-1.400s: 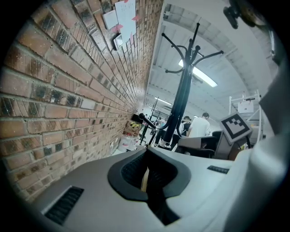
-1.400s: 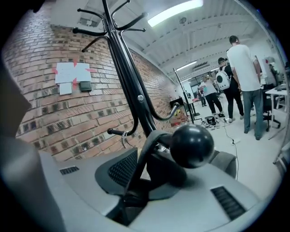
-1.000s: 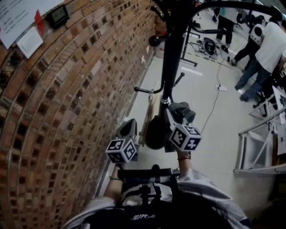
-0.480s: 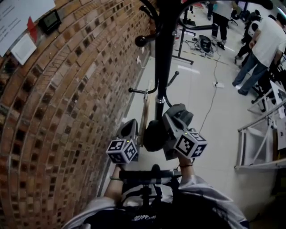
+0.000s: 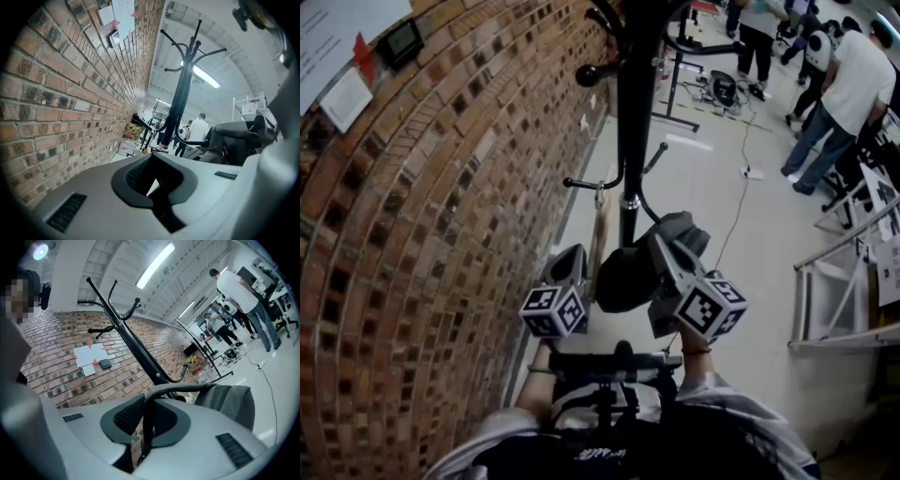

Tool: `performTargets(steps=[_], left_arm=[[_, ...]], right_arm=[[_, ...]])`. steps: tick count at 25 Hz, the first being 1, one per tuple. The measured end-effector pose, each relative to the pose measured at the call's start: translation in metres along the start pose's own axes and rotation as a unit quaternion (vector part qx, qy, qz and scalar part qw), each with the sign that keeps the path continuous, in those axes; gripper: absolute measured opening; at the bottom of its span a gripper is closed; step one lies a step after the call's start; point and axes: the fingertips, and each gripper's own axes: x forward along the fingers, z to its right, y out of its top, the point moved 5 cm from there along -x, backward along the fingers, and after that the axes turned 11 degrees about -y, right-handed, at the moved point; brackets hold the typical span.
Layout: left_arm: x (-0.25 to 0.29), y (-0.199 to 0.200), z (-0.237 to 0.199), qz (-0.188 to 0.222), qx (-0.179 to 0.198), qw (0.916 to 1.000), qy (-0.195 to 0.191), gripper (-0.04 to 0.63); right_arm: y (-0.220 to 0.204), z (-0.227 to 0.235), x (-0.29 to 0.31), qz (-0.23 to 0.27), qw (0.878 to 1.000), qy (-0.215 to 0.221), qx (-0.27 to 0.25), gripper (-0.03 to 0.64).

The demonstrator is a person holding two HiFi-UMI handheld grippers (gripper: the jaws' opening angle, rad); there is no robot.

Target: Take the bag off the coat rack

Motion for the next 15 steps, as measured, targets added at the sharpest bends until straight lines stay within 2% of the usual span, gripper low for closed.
performTargets(steps=[15], left_arm=[[-0.002,-0.01,0.023,-0.013,0.01,0.999,-0.041,0.008]], right_arm=[[-0.055,0.035,-0.027,-0.038,0.998,-0.059,0.002,0.04]])
